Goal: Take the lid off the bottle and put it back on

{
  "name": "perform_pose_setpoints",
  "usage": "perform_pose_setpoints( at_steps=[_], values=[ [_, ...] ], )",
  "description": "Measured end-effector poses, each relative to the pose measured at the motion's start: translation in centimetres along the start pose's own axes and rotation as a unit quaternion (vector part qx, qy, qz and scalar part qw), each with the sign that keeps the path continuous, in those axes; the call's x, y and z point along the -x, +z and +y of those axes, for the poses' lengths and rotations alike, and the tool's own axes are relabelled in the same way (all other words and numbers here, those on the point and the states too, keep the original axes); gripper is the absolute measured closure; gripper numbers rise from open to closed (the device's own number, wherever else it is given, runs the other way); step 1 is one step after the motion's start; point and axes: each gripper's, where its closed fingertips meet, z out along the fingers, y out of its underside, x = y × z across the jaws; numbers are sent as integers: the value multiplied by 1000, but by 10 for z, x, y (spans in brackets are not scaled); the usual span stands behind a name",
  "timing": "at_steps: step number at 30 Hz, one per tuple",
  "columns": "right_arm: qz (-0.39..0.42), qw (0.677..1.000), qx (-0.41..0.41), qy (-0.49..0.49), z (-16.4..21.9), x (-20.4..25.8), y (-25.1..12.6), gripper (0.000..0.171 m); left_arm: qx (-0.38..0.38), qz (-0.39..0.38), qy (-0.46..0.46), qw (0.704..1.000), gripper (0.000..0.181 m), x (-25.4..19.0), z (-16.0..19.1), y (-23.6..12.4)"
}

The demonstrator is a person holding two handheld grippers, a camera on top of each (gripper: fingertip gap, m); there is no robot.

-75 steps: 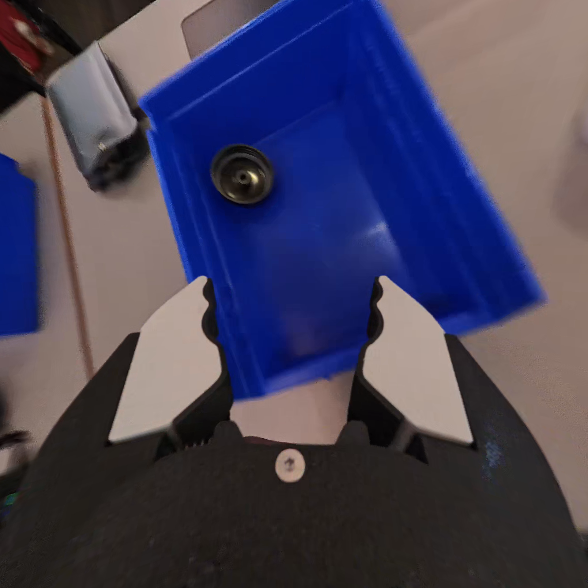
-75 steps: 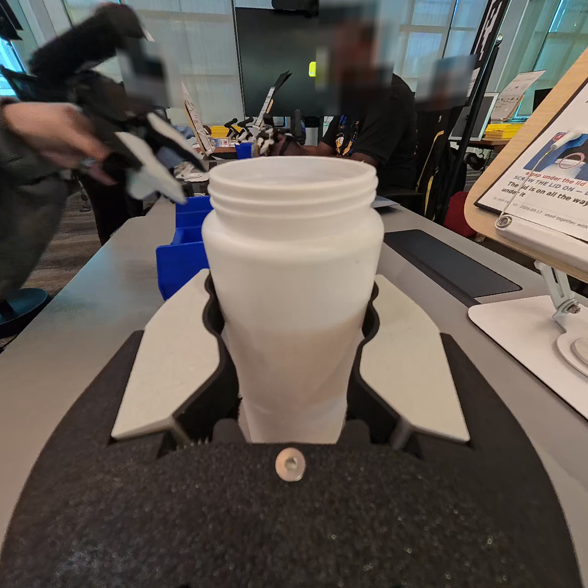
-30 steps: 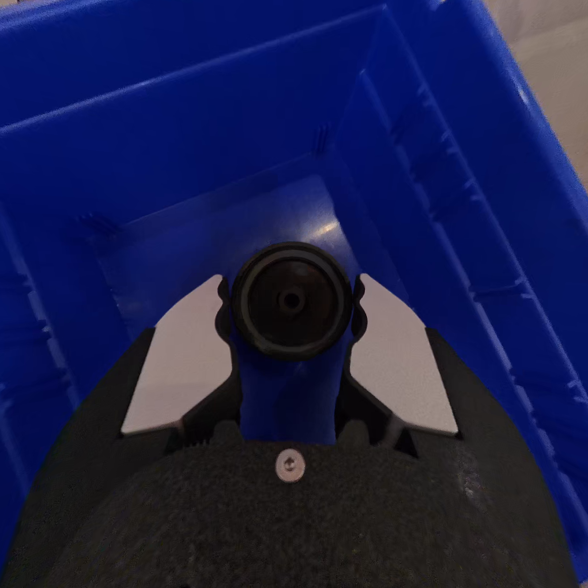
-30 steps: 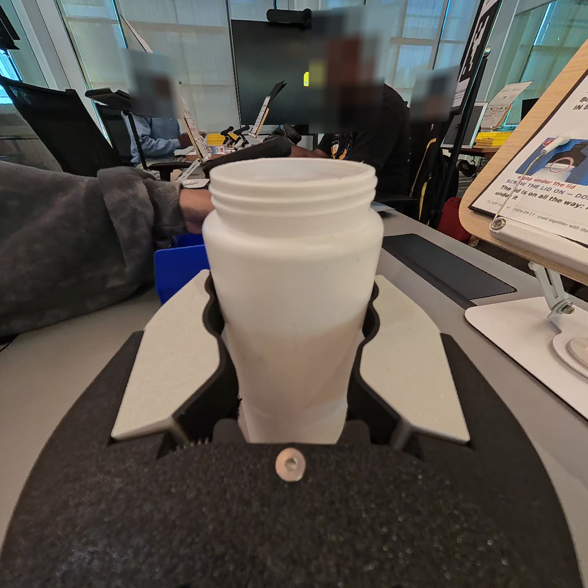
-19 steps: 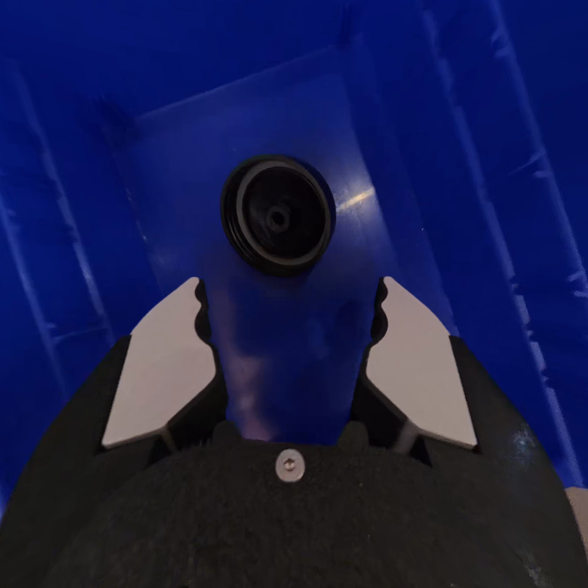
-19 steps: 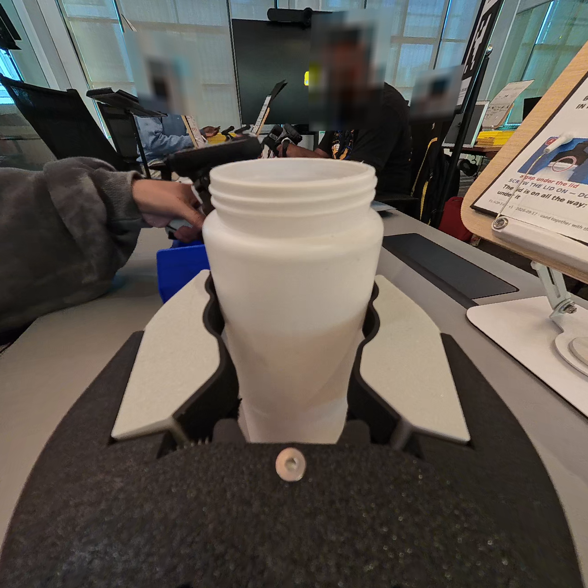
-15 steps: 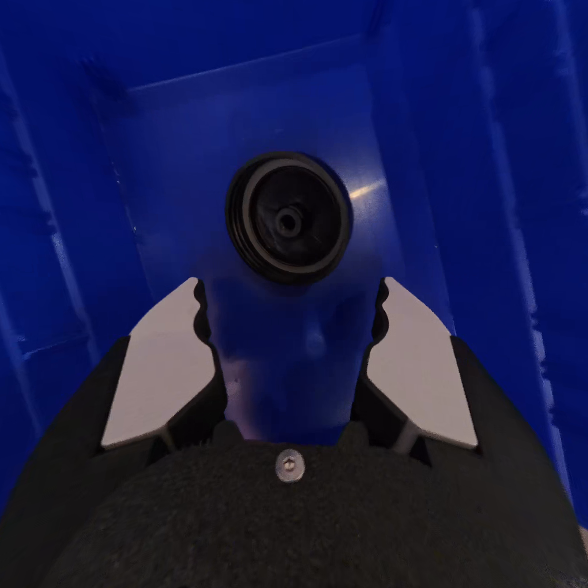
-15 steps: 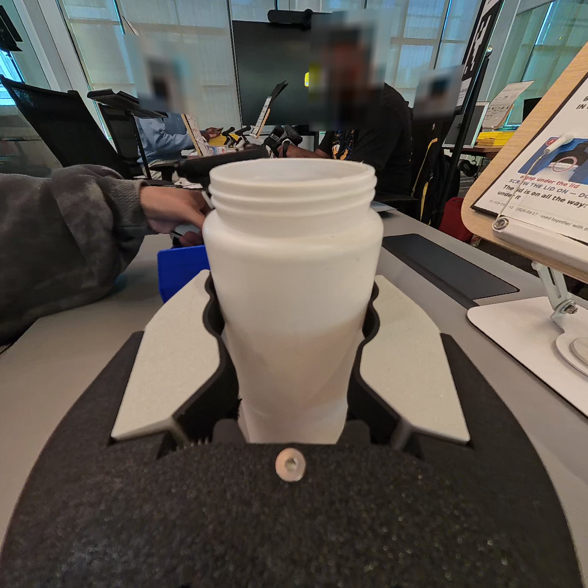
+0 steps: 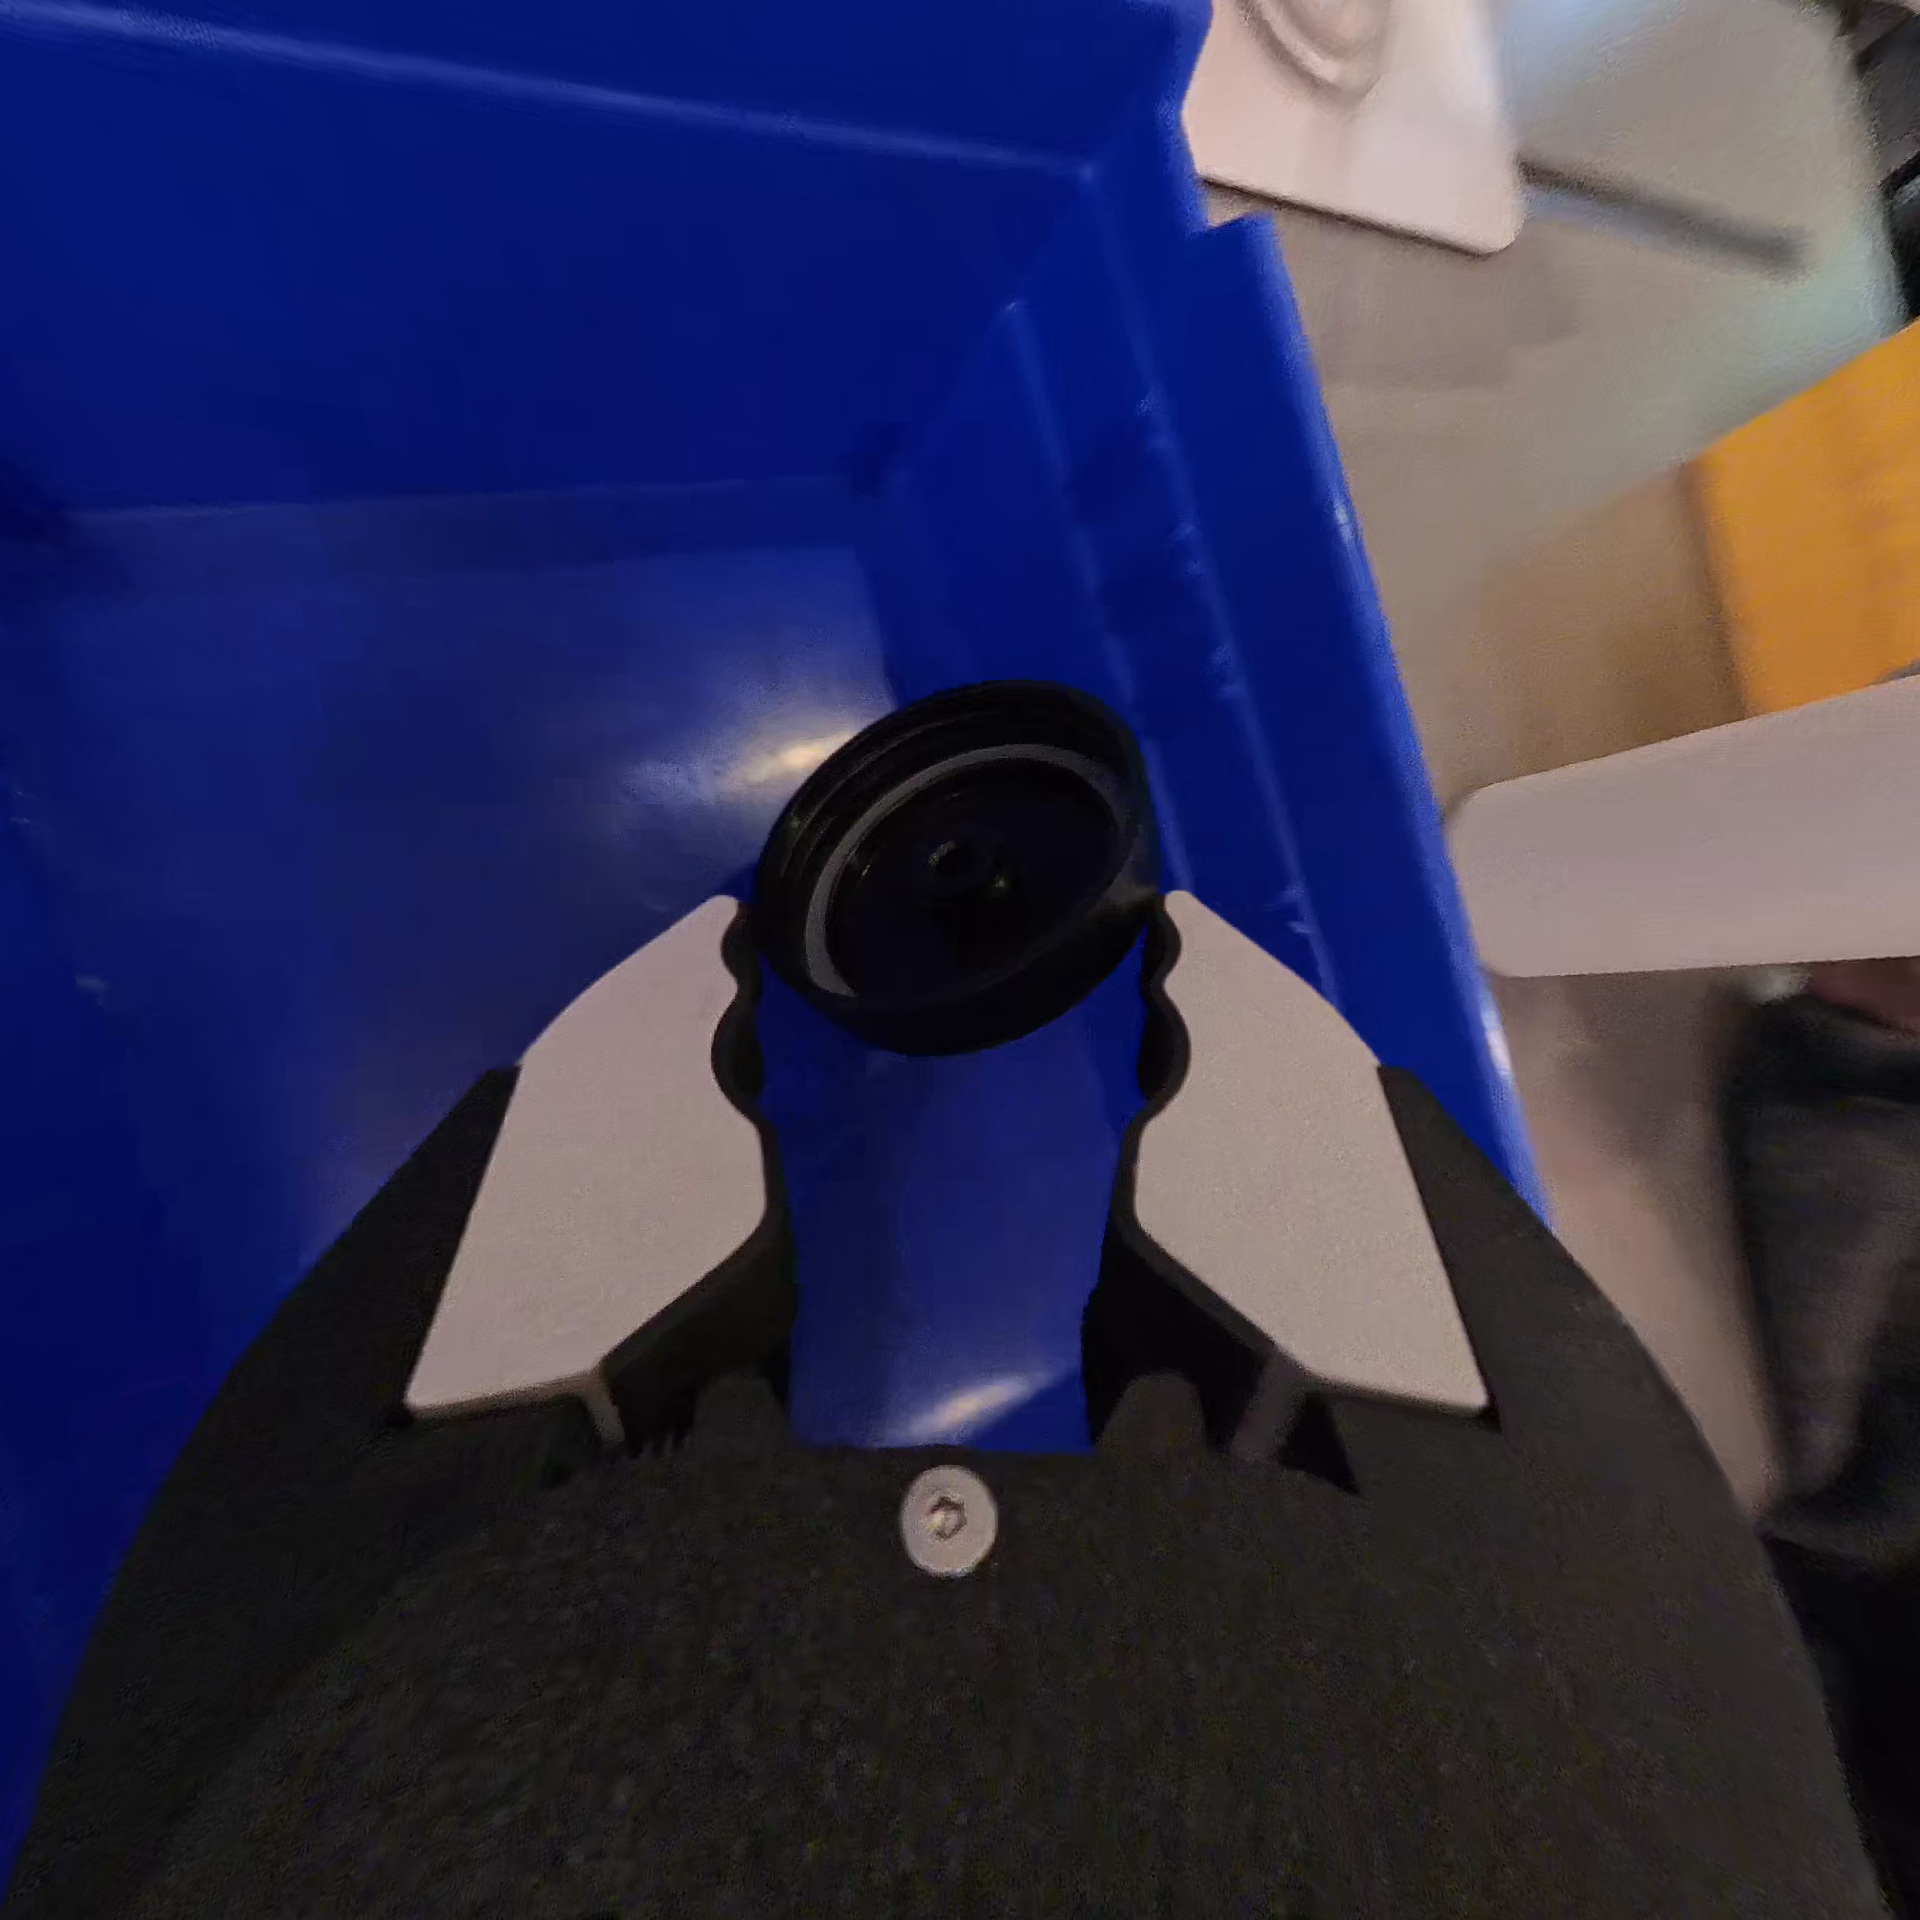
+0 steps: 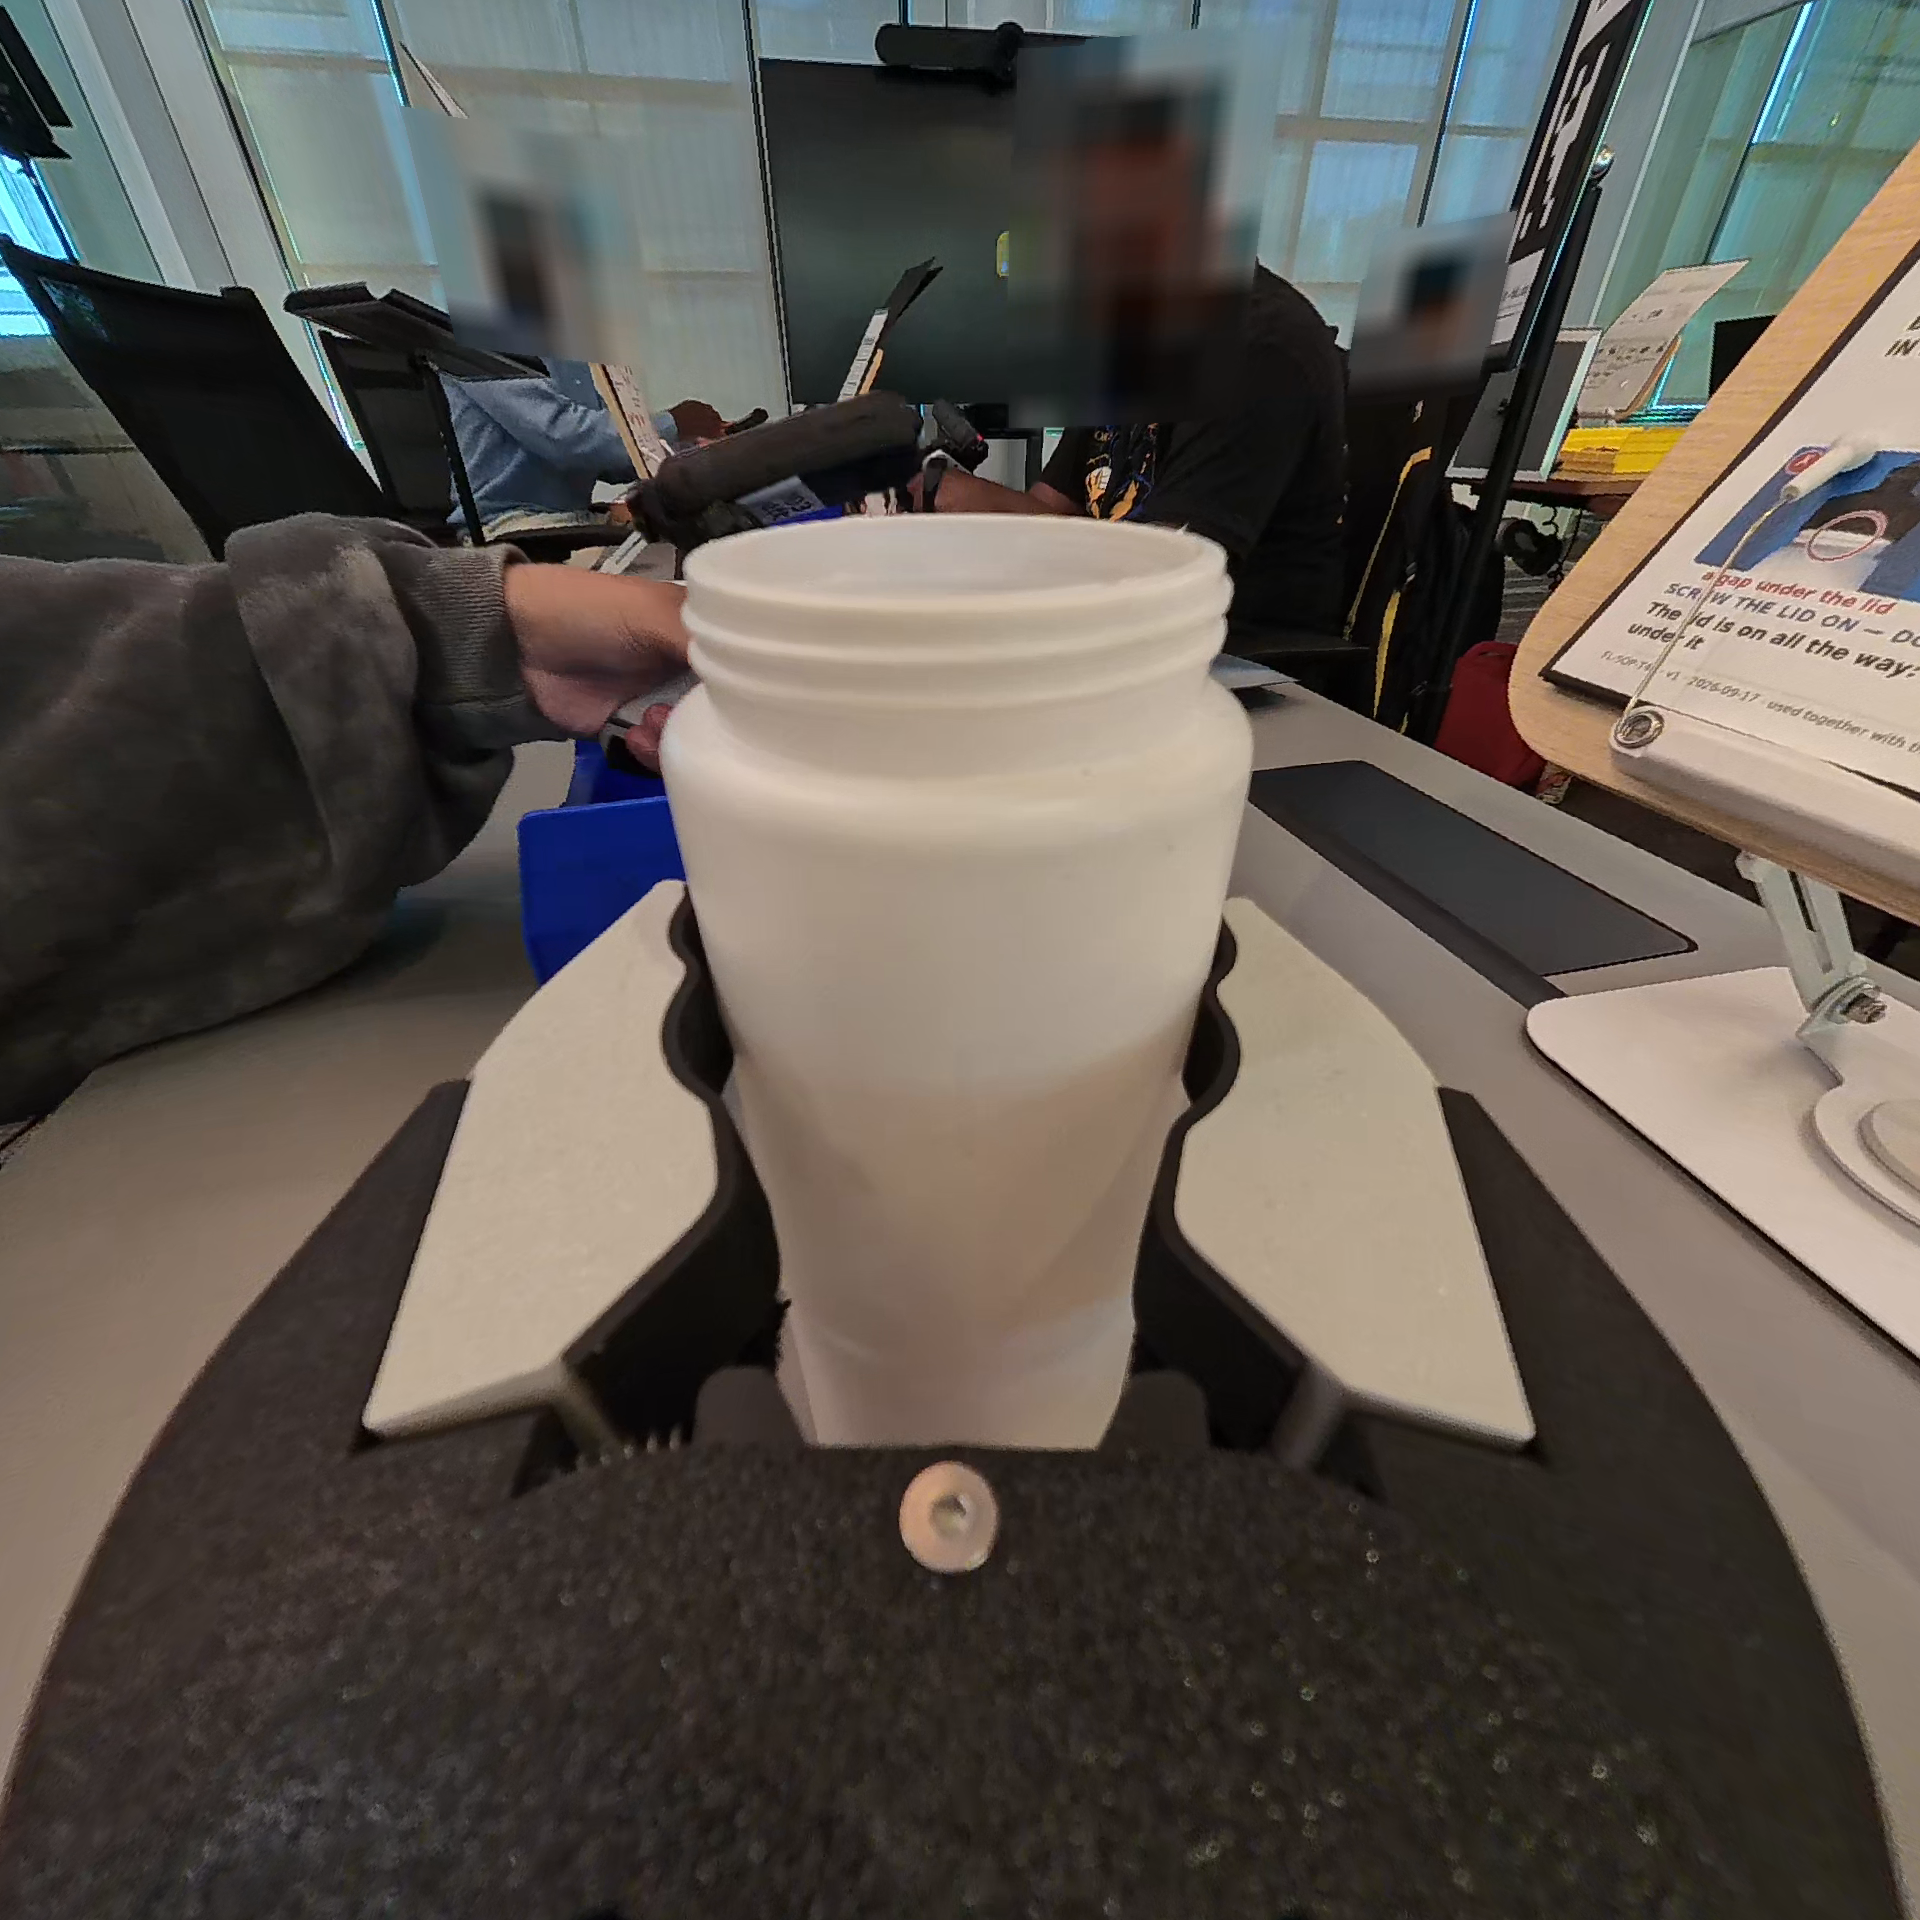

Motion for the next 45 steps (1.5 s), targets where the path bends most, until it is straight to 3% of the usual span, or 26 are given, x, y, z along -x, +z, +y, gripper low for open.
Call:
perform_pose_setpoints(
  at_steps=[4,6,8,11,15,20,24,27,32,38,42,45],
  values=[
    [0,1000,-1,0,0,0,0,83,87,168,-134,973,112,-28,23,-3],
    [-1,1000,-1,1,0,0,0,84,127,193,-175,957,111,-29,33,-7],
    [-2,1000,-1,1,0,0,0,84,182,141,-144,963,111,-16,48,-9],
    [-2,1000,-1,1,0,0,0,83,259,-27,-30,965,111,21,62,-22],
    [-3,1000,-3,1,0,0,1,84,327,-214,114,913,111,53,49,-46],
    [-3,1000,-3,1,0,0,0,83,426,-287,236,825,111,61,43,-55],
    [-3,1000,-3,1,0,0,0,83,483,-277,270,786,111,60,42,-46],
    [-3,1000,-4,1,0,1,0,84,481,-280,272,785,110,63,31,-33],
    [-3,1000,-5,2,0,1,0,84,416,-258,253,834,110,59,7,-8],
    [-3,1000,-5,1,0,1,0,83,316,-263,327,851,111,47,-31,-17],
    [-2,1000,-5,0,0,0,1,83,250,-197,458,830,111,-20,-47,-39],
    [-1,1000,-6,1,0,0,1,83,285,-139,494,810,111,-67,-26,-61]
  ],
)
